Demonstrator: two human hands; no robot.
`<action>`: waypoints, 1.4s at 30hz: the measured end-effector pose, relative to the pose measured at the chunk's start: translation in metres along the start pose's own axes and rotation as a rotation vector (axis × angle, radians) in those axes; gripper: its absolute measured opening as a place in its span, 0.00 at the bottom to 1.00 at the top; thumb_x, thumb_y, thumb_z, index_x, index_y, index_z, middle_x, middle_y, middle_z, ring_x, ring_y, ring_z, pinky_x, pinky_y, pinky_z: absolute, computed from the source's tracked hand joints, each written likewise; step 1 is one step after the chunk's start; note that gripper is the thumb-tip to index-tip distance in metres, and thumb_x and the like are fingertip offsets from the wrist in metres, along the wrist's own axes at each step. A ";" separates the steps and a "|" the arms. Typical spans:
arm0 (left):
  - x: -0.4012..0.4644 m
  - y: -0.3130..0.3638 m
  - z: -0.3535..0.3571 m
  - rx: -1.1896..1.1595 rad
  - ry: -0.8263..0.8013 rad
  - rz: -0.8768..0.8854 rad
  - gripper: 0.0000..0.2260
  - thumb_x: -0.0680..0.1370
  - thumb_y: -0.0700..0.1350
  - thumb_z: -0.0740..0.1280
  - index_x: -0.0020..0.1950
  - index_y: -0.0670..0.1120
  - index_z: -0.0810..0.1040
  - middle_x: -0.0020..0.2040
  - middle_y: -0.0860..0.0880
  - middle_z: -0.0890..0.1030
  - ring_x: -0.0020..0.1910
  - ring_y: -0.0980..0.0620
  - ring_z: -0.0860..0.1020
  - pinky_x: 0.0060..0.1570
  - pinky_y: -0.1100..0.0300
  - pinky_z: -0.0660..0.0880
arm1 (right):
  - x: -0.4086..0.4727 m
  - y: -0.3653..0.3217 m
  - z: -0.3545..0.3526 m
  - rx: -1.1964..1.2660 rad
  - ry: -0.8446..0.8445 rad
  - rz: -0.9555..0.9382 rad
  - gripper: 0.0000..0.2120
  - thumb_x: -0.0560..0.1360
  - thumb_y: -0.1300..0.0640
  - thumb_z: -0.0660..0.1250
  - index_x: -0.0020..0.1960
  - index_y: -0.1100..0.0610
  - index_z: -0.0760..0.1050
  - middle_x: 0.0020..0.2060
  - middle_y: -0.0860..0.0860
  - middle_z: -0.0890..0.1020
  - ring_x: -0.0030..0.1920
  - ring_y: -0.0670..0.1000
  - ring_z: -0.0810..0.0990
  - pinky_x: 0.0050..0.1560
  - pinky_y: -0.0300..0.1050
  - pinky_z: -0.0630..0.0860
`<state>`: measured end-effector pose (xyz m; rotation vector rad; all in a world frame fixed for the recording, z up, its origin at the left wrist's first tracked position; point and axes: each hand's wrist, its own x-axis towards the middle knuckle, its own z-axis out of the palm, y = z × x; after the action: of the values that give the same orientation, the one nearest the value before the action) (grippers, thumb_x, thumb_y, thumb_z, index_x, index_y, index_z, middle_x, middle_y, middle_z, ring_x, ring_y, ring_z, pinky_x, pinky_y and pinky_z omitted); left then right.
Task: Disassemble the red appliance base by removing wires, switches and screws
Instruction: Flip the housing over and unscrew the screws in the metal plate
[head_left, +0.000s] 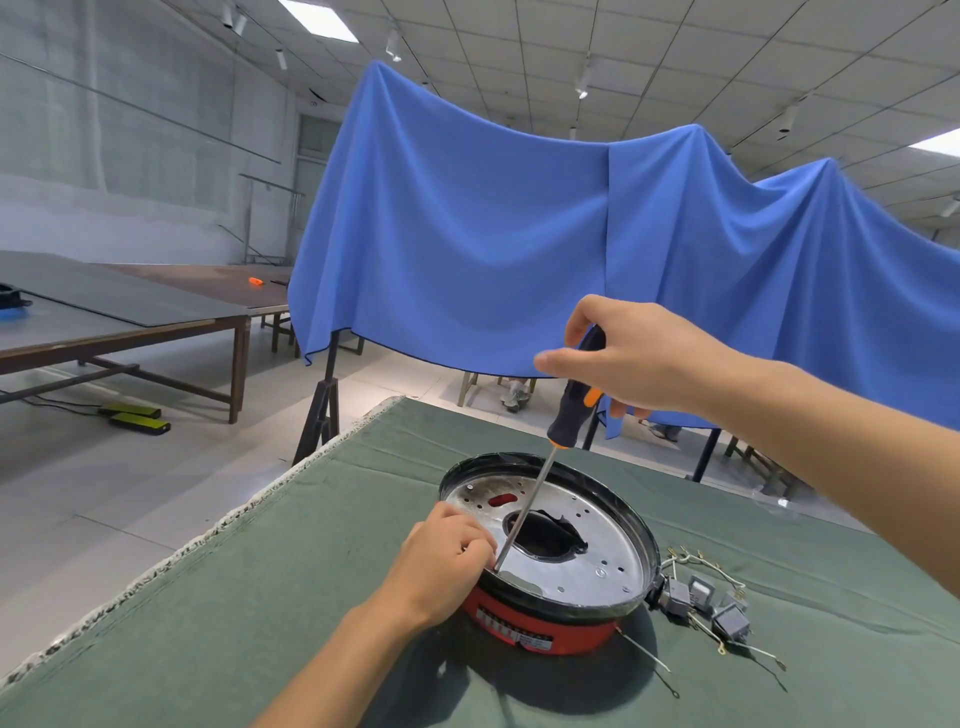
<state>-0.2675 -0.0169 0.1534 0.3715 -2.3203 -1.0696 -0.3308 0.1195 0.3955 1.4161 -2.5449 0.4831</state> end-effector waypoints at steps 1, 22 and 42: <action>0.000 0.000 0.000 -0.003 -0.004 0.002 0.13 0.68 0.51 0.55 0.28 0.57 0.77 0.43 0.62 0.81 0.54 0.68 0.67 0.60 0.54 0.69 | 0.001 0.001 0.001 -0.006 0.024 0.010 0.10 0.76 0.45 0.64 0.48 0.51 0.71 0.33 0.47 0.80 0.24 0.46 0.79 0.26 0.40 0.73; -0.001 0.005 -0.005 0.032 -0.038 0.024 0.16 0.68 0.51 0.57 0.39 0.49 0.85 0.44 0.66 0.80 0.55 0.69 0.66 0.62 0.53 0.67 | 0.000 0.001 -0.006 -0.160 -0.006 0.116 0.11 0.76 0.46 0.64 0.47 0.54 0.73 0.33 0.50 0.82 0.24 0.50 0.80 0.26 0.39 0.73; 0.001 0.009 -0.009 0.049 -0.110 -0.011 0.13 0.69 0.49 0.58 0.31 0.53 0.81 0.45 0.65 0.79 0.55 0.65 0.67 0.63 0.51 0.66 | -0.007 0.010 0.004 -0.045 0.162 0.013 0.11 0.78 0.45 0.61 0.46 0.52 0.72 0.40 0.49 0.80 0.32 0.49 0.75 0.36 0.46 0.72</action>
<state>-0.2631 -0.0168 0.1652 0.3523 -2.4482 -1.0646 -0.3355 0.1287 0.3877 1.2901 -2.4229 0.5177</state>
